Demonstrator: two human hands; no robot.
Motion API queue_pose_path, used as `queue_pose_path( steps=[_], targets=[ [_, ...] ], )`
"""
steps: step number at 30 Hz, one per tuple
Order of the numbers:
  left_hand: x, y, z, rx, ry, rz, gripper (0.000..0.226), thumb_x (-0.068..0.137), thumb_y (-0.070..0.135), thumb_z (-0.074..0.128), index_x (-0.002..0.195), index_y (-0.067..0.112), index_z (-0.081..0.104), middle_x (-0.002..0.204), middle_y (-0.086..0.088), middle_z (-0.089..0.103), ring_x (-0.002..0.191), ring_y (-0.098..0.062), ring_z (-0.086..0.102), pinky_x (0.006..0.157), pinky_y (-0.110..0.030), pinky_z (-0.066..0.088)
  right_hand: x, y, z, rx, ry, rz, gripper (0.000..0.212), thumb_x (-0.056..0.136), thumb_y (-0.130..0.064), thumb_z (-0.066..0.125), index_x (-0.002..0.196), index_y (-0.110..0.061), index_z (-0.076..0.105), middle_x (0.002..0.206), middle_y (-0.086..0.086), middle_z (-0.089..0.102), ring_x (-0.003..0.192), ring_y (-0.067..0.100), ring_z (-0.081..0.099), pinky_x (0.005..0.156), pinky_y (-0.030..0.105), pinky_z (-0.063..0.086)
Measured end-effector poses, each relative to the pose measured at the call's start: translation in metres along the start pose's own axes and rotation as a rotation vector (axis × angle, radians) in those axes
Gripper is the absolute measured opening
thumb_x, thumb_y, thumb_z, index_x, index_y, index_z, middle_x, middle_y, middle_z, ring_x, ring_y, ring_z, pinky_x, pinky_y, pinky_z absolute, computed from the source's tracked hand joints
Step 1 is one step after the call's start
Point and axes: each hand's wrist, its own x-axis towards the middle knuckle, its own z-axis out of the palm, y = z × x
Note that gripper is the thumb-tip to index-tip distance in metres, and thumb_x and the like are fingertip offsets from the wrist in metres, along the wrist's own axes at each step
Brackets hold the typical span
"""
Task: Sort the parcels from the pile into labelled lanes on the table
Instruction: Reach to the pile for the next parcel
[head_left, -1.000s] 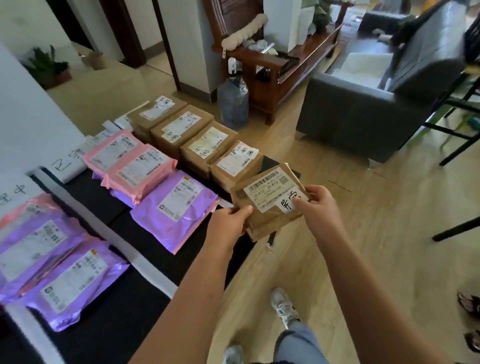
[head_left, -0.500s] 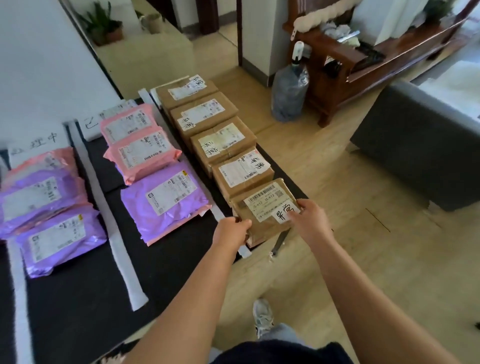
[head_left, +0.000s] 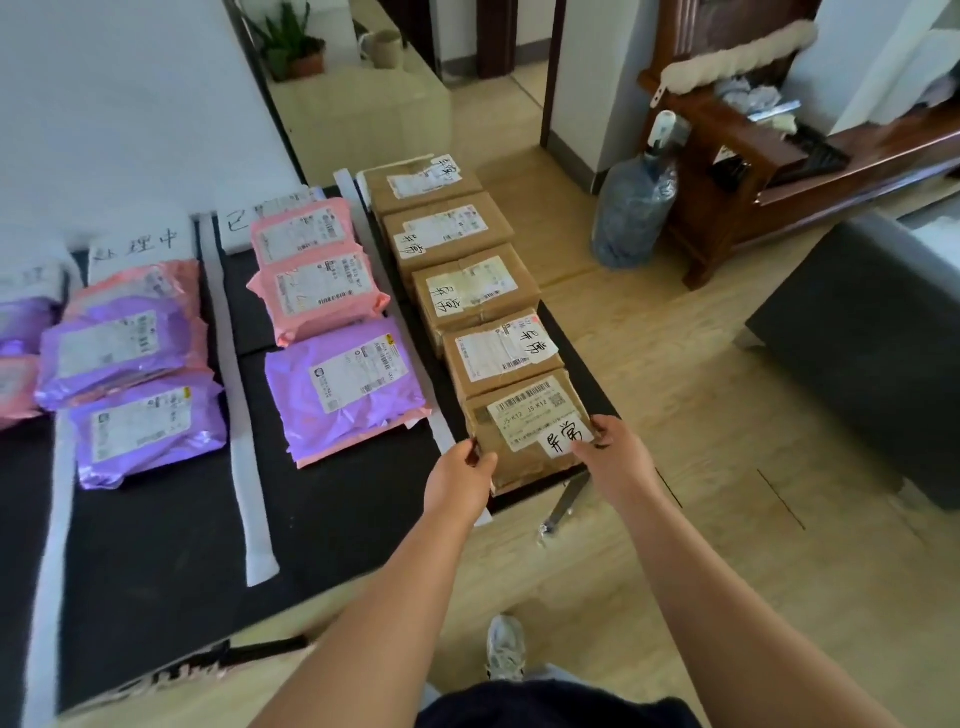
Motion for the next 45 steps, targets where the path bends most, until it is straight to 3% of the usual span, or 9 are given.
queue_pose_path(
  steps=[6, 9, 11, 14, 19, 22, 25, 33, 45],
  targets=[
    [-0.009, -0.002, -0.01, -0.021, 0.034, -0.005, 0.056, 0.101, 0.041, 0.048, 0.152, 0.02, 0.035, 0.139, -0.002, 0.056, 0.11, -0.017, 0.061, 0.075, -0.026, 0.047, -0.017, -0.014, -0.005, 0.015, 0.111, -0.067, 0.056, 0.097, -0.028, 0.061, 0.149, -0.021, 0.041, 0.139, 0.006, 0.047, 0.098, 0.013, 0.055, 0.069, 0.025, 0.045],
    [-0.016, -0.005, -0.025, -0.074, 0.09, 0.01, 0.055, 0.102, 0.039, 0.048, 0.152, 0.021, 0.035, 0.146, -0.003, 0.05, 0.125, -0.02, 0.054, 0.085, -0.026, 0.041, -0.03, -0.037, 0.001, 0.004, 0.183, -0.177, 0.049, 0.099, -0.029, 0.058, 0.145, -0.023, 0.043, 0.139, 0.003, 0.046, 0.104, 0.012, 0.051, 0.074, 0.024, 0.047],
    [-0.022, -0.006, -0.042, -0.092, 0.145, 0.032, 0.053, 0.102, 0.038, 0.048, 0.151, 0.022, 0.036, 0.146, -0.002, 0.05, 0.127, -0.02, 0.053, 0.087, -0.026, 0.04, -0.042, -0.058, 0.011, -0.014, 0.201, -0.248, 0.046, 0.099, -0.034, 0.056, 0.143, -0.026, 0.045, 0.139, 0.002, 0.048, 0.112, 0.016, 0.054, 0.082, 0.032, 0.054],
    [-0.034, -0.014, -0.076, -0.127, 0.242, 0.062, 0.05, 0.103, 0.037, 0.047, 0.15, 0.022, 0.039, 0.144, -0.002, 0.051, 0.124, -0.022, 0.054, 0.088, -0.029, 0.044, -0.062, -0.086, 0.034, -0.072, 0.191, -0.346, 0.044, 0.1, -0.04, 0.053, 0.142, -0.028, 0.046, 0.141, 0.0, 0.047, 0.124, 0.018, 0.05, 0.097, 0.042, 0.049],
    [-0.06, -0.056, -0.144, -0.254, 0.389, 0.051, 0.052, 0.101, 0.04, 0.048, 0.149, 0.021, 0.04, 0.141, -0.002, 0.054, 0.124, -0.021, 0.053, 0.09, -0.027, 0.038, -0.102, -0.12, 0.089, -0.095, 0.101, -0.502, 0.042, 0.099, -0.042, 0.053, 0.137, -0.024, 0.051, 0.137, 0.002, 0.05, 0.122, 0.019, 0.05, 0.098, 0.038, 0.046],
    [-0.086, -0.093, -0.192, -0.275, 0.468, 0.025, 0.053, 0.101, 0.04, 0.048, 0.15, 0.02, 0.04, 0.135, 0.003, 0.055, 0.117, -0.015, 0.054, 0.08, -0.023, 0.042, -0.139, -0.139, 0.133, -0.093, 0.038, -0.551, 0.041, 0.099, -0.04, 0.054, 0.135, -0.022, 0.055, 0.135, 0.006, 0.05, 0.118, 0.025, 0.054, 0.098, 0.04, 0.045],
    [-0.116, -0.138, -0.236, -0.278, 0.533, 0.007, 0.054, 0.1, 0.041, 0.05, 0.15, 0.022, 0.039, 0.144, 0.0, 0.052, 0.126, -0.018, 0.053, 0.092, -0.028, 0.04, -0.188, -0.152, 0.185, -0.092, -0.04, -0.621, 0.041, 0.098, -0.037, 0.058, 0.135, -0.017, 0.056, 0.134, 0.009, 0.052, 0.121, 0.026, 0.053, 0.099, 0.035, 0.042],
    [-0.199, -0.274, -0.338, -0.271, 0.658, -0.05, 0.05, 0.099, 0.042, 0.053, 0.144, 0.021, 0.049, 0.143, -0.001, 0.053, 0.124, -0.018, 0.055, 0.091, -0.026, 0.039, -0.325, -0.176, 0.318, -0.12, -0.244, -0.786, 0.045, 0.096, -0.038, 0.061, 0.136, -0.019, 0.057, 0.138, 0.0, 0.053, 0.13, 0.017, 0.048, 0.11, 0.032, 0.037],
    [-0.258, -0.398, -0.443, -0.378, 0.785, -0.127, 0.049, 0.1, 0.037, 0.055, 0.145, 0.021, 0.046, 0.143, 0.001, 0.052, 0.127, -0.016, 0.053, 0.105, -0.032, 0.042, -0.435, -0.215, 0.453, -0.152, -0.435, -0.873, 0.041, 0.098, -0.033, 0.059, 0.138, -0.026, 0.054, 0.14, -0.009, 0.05, 0.13, 0.009, 0.046, 0.104, 0.028, 0.038]
  ],
)
